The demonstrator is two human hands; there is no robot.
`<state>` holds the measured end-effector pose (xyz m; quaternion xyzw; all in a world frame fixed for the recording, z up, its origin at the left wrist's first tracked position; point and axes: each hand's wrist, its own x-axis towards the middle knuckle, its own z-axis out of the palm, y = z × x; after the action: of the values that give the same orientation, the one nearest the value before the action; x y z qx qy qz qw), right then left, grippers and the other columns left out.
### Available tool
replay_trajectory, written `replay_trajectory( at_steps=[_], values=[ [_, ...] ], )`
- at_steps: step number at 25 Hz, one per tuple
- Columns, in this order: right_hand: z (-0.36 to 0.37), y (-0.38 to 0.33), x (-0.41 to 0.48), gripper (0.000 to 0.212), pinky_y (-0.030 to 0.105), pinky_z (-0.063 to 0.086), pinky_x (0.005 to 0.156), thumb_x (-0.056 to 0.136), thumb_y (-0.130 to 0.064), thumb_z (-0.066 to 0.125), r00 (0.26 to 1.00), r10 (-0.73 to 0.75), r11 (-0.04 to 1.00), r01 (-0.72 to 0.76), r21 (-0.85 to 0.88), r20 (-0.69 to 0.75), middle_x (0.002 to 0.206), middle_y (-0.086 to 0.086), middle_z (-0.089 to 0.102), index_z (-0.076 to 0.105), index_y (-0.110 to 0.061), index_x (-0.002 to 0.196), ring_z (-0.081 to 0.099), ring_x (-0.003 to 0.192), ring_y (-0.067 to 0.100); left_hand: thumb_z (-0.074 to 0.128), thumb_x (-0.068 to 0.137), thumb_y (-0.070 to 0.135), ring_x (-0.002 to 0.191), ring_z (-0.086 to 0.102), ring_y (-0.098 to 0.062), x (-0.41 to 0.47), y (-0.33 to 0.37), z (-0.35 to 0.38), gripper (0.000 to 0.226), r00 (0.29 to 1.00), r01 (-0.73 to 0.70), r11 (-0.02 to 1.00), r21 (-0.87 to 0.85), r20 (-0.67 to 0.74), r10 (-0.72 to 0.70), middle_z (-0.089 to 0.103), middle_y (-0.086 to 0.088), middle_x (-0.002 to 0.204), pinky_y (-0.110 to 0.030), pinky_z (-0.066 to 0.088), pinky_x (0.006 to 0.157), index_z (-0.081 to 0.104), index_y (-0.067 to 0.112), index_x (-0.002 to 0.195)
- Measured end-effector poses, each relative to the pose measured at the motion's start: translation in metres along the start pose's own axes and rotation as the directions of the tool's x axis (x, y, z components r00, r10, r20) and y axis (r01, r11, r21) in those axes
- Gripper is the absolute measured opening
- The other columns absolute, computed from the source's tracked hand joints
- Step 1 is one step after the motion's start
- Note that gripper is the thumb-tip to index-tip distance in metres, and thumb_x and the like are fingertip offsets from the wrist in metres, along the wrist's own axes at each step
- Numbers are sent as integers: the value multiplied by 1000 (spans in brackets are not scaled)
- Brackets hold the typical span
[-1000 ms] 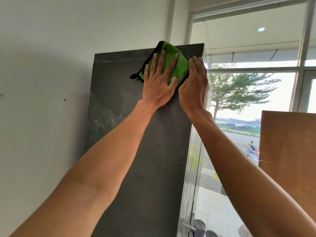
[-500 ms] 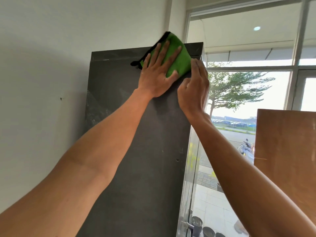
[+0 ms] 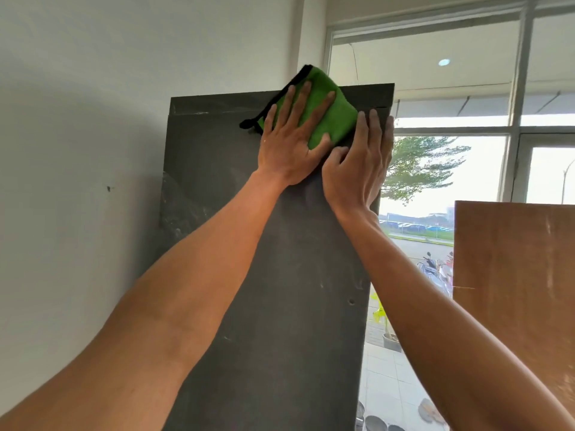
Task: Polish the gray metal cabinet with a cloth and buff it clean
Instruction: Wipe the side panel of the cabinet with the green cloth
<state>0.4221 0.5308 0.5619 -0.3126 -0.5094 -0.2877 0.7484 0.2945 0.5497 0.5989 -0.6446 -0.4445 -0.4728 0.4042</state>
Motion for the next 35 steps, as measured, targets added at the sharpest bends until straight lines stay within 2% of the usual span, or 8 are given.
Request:
replay_trajectory(
  at_steps=[3,6,13,21,27,35],
  values=[
    [10,-9,-3,62,48,12,126,82,-16,48,999,8,989,-1,-147,49,160,14,39,55,-6,143,24,153,33,27,96,60,159,-4,-21,6,-39,-6,70,991,132,991,-33,8,-132,0,2,173,-49,1,128,7,46,162],
    [20,-12,-7,62,50,10,126,83,-19,47,998,-19,975,30,-218,53,161,15,35,56,-8,143,23,153,32,22,93,61,159,-4,-20,6,-70,-7,72,981,194,980,-43,3,-194,0,3,173,-49,1,128,7,47,161],
    [53,-39,-22,59,56,13,124,83,-21,47,993,-89,956,106,-275,72,159,18,37,59,-10,139,24,153,35,26,96,59,159,-4,-20,1,-107,-5,69,983,183,982,-52,-23,-184,1,3,173,-47,0,128,8,46,162],
    [76,-51,-31,54,58,15,123,83,-21,54,990,-131,943,143,-300,59,156,17,42,61,-11,136,28,151,35,25,96,59,159,-3,-22,-19,-195,-7,69,932,354,931,-88,-54,-359,1,1,173,-50,3,128,8,46,161],
    [73,-51,-32,55,57,15,123,83,-20,53,988,-134,946,149,-286,73,157,16,42,62,-12,136,28,151,34,26,97,58,159,-7,-22,-37,-201,-2,68,884,460,880,-118,-23,-466,-3,2,173,-50,-1,128,4,48,161],
    [79,-73,-58,55,60,15,122,82,-25,47,968,-147,935,203,-291,202,158,17,39,62,-13,134,26,152,36,20,95,57,159,-5,-27,-111,-193,10,72,827,559,822,-107,-5,-563,-7,-1,173,-51,2,128,1,42,162]
  ],
)
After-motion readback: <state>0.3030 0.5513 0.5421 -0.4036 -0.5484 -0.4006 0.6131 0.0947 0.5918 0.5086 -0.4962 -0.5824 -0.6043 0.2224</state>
